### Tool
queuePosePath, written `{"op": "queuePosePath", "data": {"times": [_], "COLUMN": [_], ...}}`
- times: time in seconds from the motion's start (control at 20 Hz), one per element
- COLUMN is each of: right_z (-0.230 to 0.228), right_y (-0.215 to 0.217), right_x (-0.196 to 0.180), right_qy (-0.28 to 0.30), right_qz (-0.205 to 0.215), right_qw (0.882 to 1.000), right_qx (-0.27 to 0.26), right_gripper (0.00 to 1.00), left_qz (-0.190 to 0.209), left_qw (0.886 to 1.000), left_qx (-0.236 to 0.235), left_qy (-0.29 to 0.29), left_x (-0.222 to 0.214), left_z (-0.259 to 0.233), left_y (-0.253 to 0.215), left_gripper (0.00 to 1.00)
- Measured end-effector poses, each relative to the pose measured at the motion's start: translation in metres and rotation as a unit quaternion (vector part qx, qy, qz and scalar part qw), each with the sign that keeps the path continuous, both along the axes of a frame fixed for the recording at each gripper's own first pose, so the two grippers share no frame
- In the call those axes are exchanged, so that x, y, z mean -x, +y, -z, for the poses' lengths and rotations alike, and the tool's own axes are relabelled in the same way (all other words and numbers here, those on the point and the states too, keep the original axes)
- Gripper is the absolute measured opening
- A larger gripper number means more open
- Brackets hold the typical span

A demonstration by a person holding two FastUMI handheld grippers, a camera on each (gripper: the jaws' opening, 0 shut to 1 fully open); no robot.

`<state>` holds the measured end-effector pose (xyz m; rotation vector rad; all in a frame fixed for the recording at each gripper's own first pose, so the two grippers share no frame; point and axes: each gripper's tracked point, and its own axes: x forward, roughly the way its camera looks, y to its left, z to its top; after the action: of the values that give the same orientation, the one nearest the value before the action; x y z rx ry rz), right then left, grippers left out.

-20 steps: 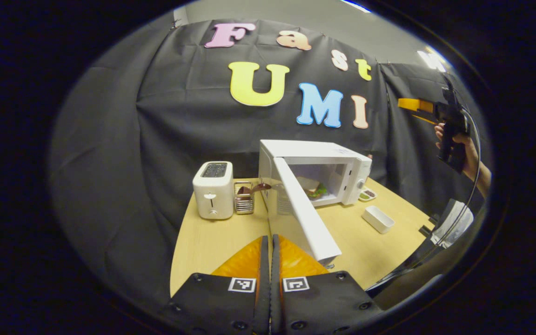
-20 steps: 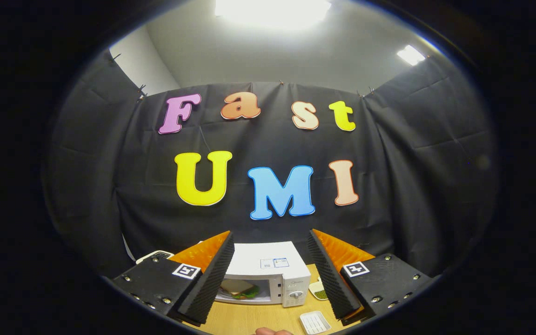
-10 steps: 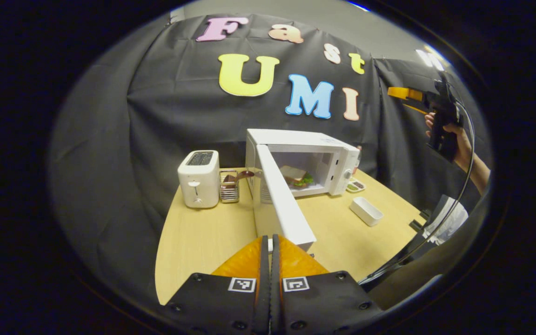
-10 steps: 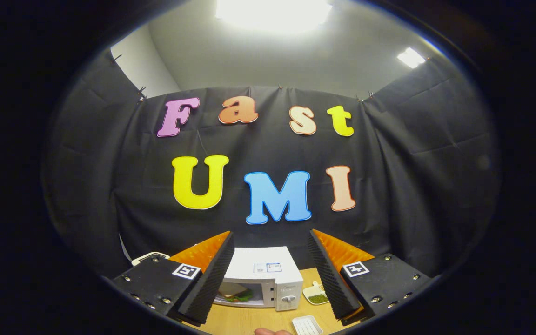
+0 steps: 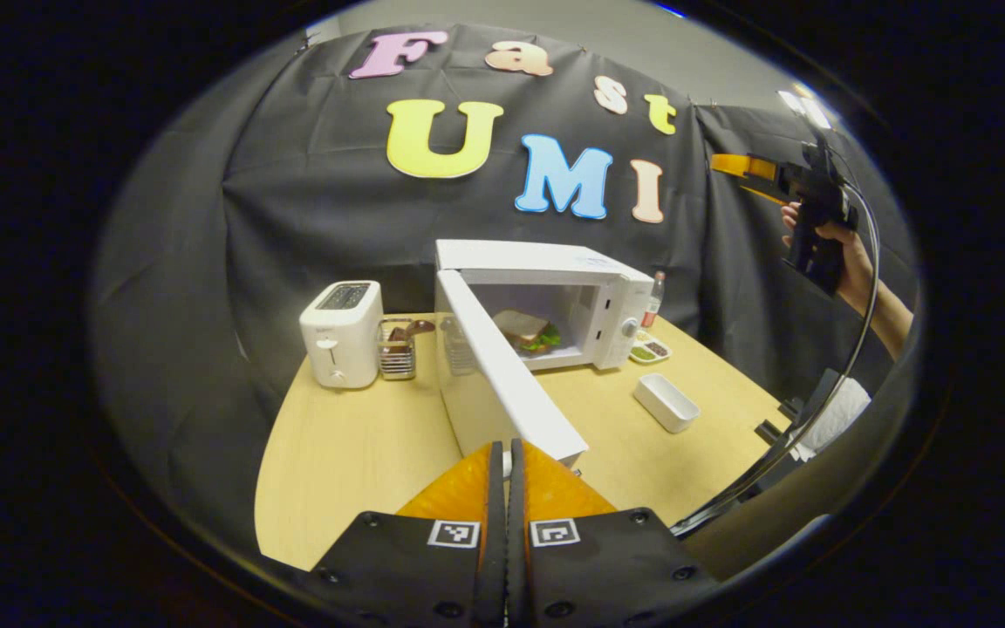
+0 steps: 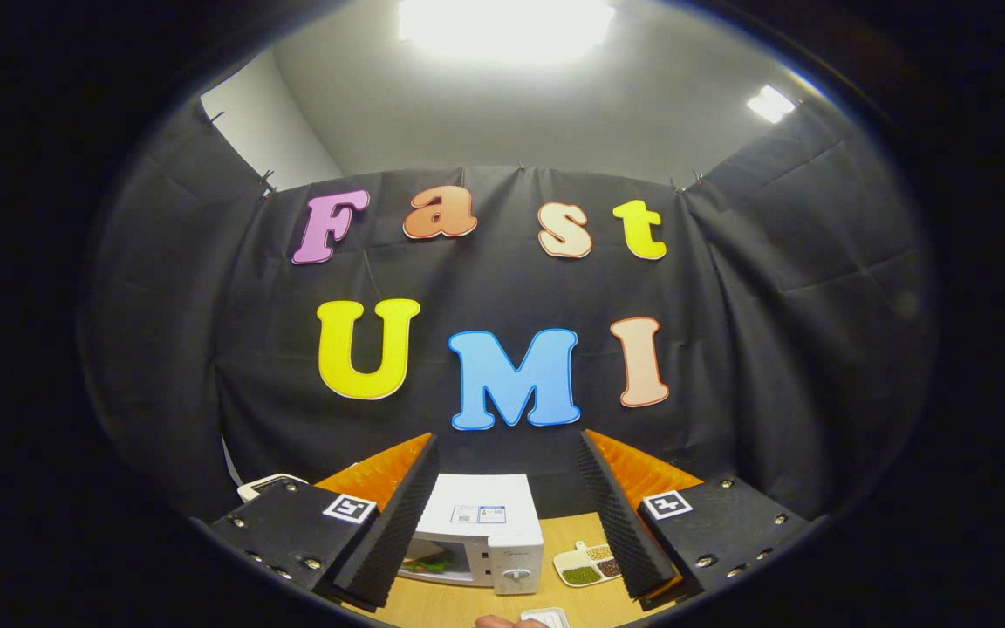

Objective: Open the microwave oven with the left hand, put the food in, and close the microwave oven.

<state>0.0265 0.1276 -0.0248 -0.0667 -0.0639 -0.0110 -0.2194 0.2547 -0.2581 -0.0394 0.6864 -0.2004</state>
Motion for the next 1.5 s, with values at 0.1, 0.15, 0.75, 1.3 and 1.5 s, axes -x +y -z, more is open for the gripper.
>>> {"op": "queuePosePath", "data": {"times": [0.1, 0.15, 0.75, 1.3, 1.5], "right_z": [0.003, 0.005, 0.016, 0.030, 0.030], "right_y": [-0.012, -0.018, -0.093, -0.146, -0.161], "right_x": [-0.005, -0.008, -0.021, -0.024, -0.022], "right_qy": [0.004, 0.007, 0.025, 0.044, 0.042], "right_qz": [-0.004, -0.003, 0.005, 0.019, 0.025], "right_qw": [1.000, 1.000, 1.000, 0.999, 0.999], "right_qx": [-0.003, -0.002, -0.017, -0.018, -0.015], "right_gripper": [0.95, 0.95, 0.95, 0.95, 0.95], "left_qz": [0.001, 0.001, 0.030, 0.070, 0.067], "left_qw": [1.000, 1.000, 0.999, 0.997, 0.996], "left_qx": [0.000, 0.000, 0.025, 0.039, 0.053], "left_qy": [0.003, 0.005, 0.008, -0.001, -0.004], "left_x": [-0.001, -0.005, -0.054, -0.112, -0.133], "left_z": [0.002, 0.002, 0.008, 0.022, 0.026], "left_y": [-0.018, -0.027, -0.133, -0.205, -0.221], "left_gripper": [0.07, 0.07, 0.07, 0.07, 0.07]}}
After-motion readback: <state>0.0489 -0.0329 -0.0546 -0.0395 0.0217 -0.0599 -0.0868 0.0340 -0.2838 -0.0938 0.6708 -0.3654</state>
